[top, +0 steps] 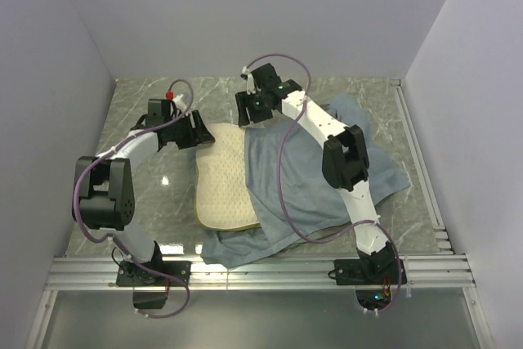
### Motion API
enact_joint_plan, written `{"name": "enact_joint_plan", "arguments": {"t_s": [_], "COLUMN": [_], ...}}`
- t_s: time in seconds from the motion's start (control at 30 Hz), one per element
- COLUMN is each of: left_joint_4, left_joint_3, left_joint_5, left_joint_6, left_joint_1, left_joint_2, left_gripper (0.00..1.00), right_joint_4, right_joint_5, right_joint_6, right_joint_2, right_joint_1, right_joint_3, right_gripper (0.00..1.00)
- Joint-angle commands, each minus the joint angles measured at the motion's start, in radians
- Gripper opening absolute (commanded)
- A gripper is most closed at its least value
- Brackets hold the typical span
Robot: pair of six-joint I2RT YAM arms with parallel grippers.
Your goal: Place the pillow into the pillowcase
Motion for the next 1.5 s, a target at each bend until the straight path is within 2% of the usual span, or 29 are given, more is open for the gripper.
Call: {"name": "enact_joint_plan", "arguments": {"t_s": [0.0, 0.07, 0.1, 0.2, 0.3, 0.33, 0.4, 0.43, 0.53, 0.63, 0.8, 0.93, 1.0, 1.17, 1.23, 1.27, 1.3, 1.33, 1.47], "left_joint_4": [0.055, 0.051, 0.043, 0.012, -0.008, -0.011, -0.008, -0.008, -0.009, -0.009, 0.003, 0.001, 0.001, -0.014, -0.018, -0.018, -0.022, -0.022, -0.02], "left_joint_3": [-0.015, -0.038, -0.047, -0.09, -0.126, -0.133, -0.15, -0.158, -0.169, -0.172, -0.175, -0.179, -0.183, -0.201, -0.213, -0.218, -0.219, -0.221, -0.216], "left_joint_5": [0.031, 0.034, 0.033, 0.01, -0.021, -0.022, -0.033, -0.035, -0.041, -0.039, -0.003, 0.002, 0.001, -0.007, -0.004, -0.003, -0.002, 0.001, 0.004], "left_joint_6": [0.002, 0.01, 0.016, 0.036, 0.065, 0.07, 0.081, 0.084, 0.093, 0.102, 0.104, 0.117, 0.136, 0.182, 0.193, 0.193, 0.193, 0.194, 0.193], "left_joint_1": [-0.044, -0.075, -0.082, -0.092, -0.09, -0.09, -0.09, -0.09, -0.09, -0.087, -0.084, -0.083, -0.084, -0.081, -0.081, -0.081, -0.081, -0.081, -0.081], "left_joint_2": [0.02, 0.039, 0.057, 0.082, 0.082, 0.079, 0.068, 0.067, 0.065, 0.059, 0.036, 0.016, -0.005, -0.042, -0.05, -0.052, -0.052, -0.05, -0.049], "left_gripper": [0.66, 0.56, 0.34, 0.07, 0.01, 0.01, 0.0, 0.0, 0.0, 0.0, 0.0, 0.0, 0.0, 0.0, 0.0, 0.0, 0.0, 0.0, 0.0], "right_joint_4": [-0.009, 0.009, 0.016, 0.02, 0.017, 0.014, 0.023, 0.028, 0.043, 0.072, 0.204, 0.24, 0.206, 0.2, 0.203, 0.204, 0.201, 0.191, 0.149], "right_joint_5": [0.029, 0.038, 0.039, 0.049, 0.059, 0.065, 0.064, 0.049, 0.039, 0.007, -0.192, -0.221, -0.223, -0.211, -0.192, -0.188, -0.18, -0.166, -0.123], "right_joint_6": [0.051, 0.069, 0.075, 0.078, 0.085, 0.086, 0.091, 0.092, 0.103, 0.108, 0.161, 0.198, 0.195, 0.216, 0.223, 0.221, 0.214, 0.2, 0.186], "right_joint_2": [0.025, 0.032, 0.039, 0.052, 0.062, 0.06, 0.042, 0.03, -0.023, -0.098, -0.26, -0.303, -0.291, -0.293, -0.294, -0.29, -0.285, -0.277, -0.239], "right_joint_1": [0.009, 0.009, 0.012, 0.018, 0.024, 0.023, 0.02, 0.017, 0.009, 0.003, 0.0, -0.002, 0.0, -0.025, -0.035, -0.045, -0.048, -0.049, -0.057], "right_joint_3": [0.034, -0.011, -0.024, -0.051, -0.065, -0.066, -0.077, -0.092, -0.106, -0.136, -0.233, -0.224, -0.203, -0.21, -0.221, -0.227, -0.229, -0.226, -0.236], "right_gripper": [0.65, 0.63, 0.63, 0.6, 0.42, 0.31, 0.21, 0.12, 0.0, 0.0, 0.0, 0.03, 0.0, 0.0, 0.15, 0.16, 0.14, 0.0, 0.0]}}
